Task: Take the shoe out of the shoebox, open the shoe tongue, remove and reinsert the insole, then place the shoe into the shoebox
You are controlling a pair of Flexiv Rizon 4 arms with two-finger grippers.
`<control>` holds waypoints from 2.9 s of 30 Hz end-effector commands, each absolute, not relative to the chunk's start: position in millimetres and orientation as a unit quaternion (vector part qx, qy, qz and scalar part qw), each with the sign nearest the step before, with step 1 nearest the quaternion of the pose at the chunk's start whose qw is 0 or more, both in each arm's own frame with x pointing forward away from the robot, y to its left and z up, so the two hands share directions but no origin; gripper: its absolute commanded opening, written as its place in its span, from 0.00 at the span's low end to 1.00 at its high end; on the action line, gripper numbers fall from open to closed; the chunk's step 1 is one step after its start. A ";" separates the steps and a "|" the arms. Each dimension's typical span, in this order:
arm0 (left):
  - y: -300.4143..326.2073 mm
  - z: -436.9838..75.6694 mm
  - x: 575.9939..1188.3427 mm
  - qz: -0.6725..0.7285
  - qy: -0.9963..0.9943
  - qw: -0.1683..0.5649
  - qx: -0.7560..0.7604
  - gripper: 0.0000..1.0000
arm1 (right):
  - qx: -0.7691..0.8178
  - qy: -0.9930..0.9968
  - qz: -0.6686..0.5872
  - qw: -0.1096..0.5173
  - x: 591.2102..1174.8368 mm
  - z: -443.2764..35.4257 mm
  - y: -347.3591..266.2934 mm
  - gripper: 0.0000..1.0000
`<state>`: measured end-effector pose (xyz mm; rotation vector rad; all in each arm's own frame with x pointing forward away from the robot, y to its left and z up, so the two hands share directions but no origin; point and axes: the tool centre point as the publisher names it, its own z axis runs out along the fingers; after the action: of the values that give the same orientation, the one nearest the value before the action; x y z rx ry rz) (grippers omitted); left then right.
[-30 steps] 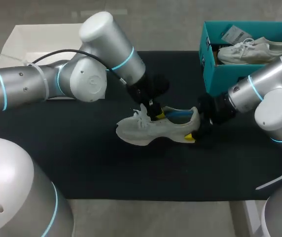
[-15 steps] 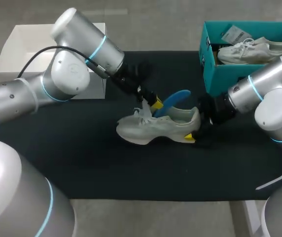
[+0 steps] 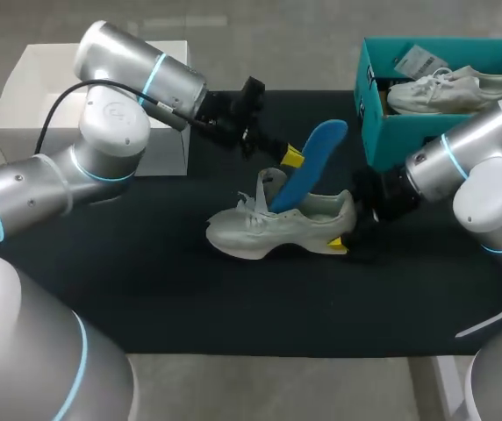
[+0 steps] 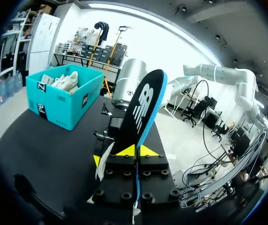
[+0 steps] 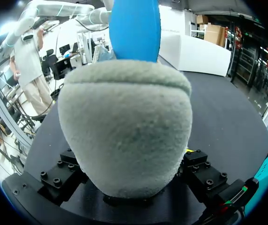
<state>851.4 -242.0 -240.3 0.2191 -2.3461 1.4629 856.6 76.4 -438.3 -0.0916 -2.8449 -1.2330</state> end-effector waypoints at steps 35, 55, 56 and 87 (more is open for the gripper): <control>-232.7 -71.6 770.3 0.670 -0.681 0.293 0.039 0.00 | -0.030 -0.917 -0.397 0.020 857.0 -443.9 78.8 0.00; -181.3 27.8 623.6 0.696 -0.536 0.475 0.041 0.00 | -0.030 -0.917 -0.397 0.020 857.0 -443.9 78.8 0.00; -180.4 30.9 619.0 0.693 -0.538 0.479 0.035 0.00 | -0.030 -0.917 -0.397 0.020 857.0 -443.9 78.8 0.00; -182.6 45.5 589.6 0.690 -0.489 0.534 0.014 0.00 | -0.049 -0.953 -0.298 0.011 847.9 -393.3 69.2 1.00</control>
<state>589.9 -182.1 45.9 0.0334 -1.1671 1.6436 854.5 71.1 -413.5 -0.1454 -2.9266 -1.0715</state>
